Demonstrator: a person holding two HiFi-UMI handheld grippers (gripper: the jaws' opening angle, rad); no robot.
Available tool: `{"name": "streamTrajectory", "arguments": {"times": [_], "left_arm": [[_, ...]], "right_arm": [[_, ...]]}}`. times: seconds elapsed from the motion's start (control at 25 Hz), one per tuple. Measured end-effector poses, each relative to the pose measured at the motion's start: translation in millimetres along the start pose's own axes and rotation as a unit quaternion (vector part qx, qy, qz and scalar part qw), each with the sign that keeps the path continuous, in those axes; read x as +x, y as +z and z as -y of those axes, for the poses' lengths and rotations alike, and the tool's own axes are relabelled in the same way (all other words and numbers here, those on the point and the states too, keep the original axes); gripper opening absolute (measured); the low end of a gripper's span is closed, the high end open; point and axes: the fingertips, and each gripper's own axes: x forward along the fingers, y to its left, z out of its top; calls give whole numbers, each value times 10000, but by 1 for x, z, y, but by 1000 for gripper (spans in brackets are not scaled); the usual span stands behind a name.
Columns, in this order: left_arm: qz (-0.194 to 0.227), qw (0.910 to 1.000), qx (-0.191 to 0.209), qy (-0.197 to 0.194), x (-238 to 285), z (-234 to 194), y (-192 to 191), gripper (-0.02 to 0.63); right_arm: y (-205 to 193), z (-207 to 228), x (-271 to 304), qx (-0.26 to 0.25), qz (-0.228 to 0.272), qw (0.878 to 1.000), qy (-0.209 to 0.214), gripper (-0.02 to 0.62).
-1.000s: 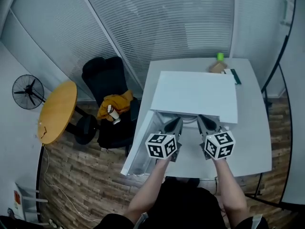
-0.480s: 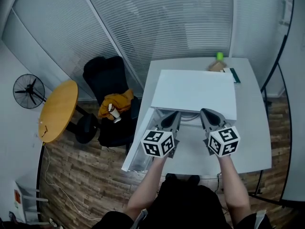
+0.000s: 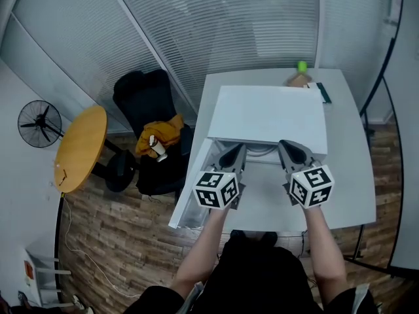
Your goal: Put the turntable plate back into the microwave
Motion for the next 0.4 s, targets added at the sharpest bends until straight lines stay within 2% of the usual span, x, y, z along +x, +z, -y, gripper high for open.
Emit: {"name": "streamTrajectory", "arguments": {"times": [0.4], "left_arm": [[-38,10000,-14,22,1,-2,-9,0]], "right_arm": [[-8,2,1,-18,-12,10000,-34,8]]}}
